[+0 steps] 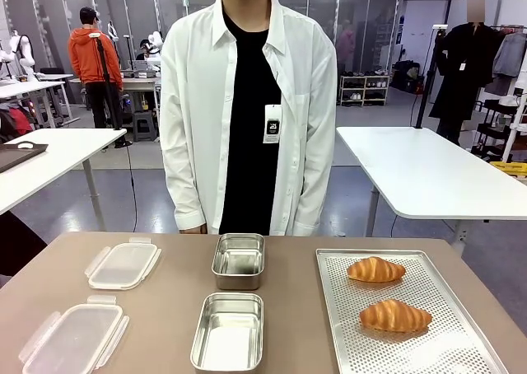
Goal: Place the bread into the airtight container.
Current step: Pick up a Butter Roll and place it into an empty Airtight Container.
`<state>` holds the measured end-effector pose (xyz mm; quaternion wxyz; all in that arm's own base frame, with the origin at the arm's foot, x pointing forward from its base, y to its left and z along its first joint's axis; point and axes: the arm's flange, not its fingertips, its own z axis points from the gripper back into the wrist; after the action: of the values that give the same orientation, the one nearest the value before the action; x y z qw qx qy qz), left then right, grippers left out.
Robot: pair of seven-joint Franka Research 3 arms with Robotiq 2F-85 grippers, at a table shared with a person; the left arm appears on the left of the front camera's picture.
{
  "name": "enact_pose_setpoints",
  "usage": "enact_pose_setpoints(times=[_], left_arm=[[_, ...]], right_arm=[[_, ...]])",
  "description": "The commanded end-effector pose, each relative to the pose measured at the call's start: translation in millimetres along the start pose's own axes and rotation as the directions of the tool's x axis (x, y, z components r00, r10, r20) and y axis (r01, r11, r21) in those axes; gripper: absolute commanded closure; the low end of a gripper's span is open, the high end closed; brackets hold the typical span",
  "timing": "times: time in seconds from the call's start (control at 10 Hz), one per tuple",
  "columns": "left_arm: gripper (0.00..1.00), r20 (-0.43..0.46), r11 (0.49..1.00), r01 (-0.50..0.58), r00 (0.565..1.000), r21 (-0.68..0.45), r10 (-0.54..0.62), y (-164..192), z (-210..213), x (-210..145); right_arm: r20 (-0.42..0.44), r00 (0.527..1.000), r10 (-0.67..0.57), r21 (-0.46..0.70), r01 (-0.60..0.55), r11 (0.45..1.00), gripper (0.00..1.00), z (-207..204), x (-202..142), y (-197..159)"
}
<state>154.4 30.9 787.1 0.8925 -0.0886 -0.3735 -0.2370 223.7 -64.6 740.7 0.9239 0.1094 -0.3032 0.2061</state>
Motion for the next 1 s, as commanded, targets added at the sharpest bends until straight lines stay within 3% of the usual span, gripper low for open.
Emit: enact_pose_setpoints(times=[0.0, 0.1, 0.2, 0.5, 0.7, 0.9], left_arm=[[0.0, -0.001, 1.0, 0.011, 1.0, 0.001, -0.011, -1.1, 0.9, -0.6], [0.0, -0.001, 1.0, 0.011, 1.0, 0.001, -0.011, -1.1, 0.9, -0.6], [0.0, -0.001, 1.0, 0.011, 1.0, 0.001, -0.011, -1.1, 0.9, -0.6], [0.0, -0.001, 1.0, 0.011, 1.0, 0.001, -0.011, -1.1, 0.9, -0.6], [0.0, -0.001, 1.0, 0.011, 1.0, 0.001, -0.011, -1.1, 0.9, -0.6], [0.0, -0.001, 1.0, 0.011, 1.0, 0.001, -0.011, -1.1, 0.9, -0.6]], right_arm=[[-0.047, 0.927, 0.373, 0.113, -0.366, 0.924, 0.0, 3.4, 8.7, -3.4], [-0.065, 0.81, 0.583, 0.199, -0.563, 0.802, 0.0, -9.1, 16.1, 9.8], [-0.127, 0.715, 0.687, 0.225, -0.654, 0.722, 0.0, -29.2, 24.0, 22.2], [-0.19, 0.516, 0.835, 0.377, -0.747, 0.547, 0.0, -107.0, 23.0, 40.0], [-0.199, 0.445, 0.873, 0.438, -0.757, 0.485, 0.0, -159.7, -0.8, 42.6], [-0.253, 0.426, 0.869, 0.407, -0.768, 0.494, 0.0, -204.2, -27.5, 38.4]])
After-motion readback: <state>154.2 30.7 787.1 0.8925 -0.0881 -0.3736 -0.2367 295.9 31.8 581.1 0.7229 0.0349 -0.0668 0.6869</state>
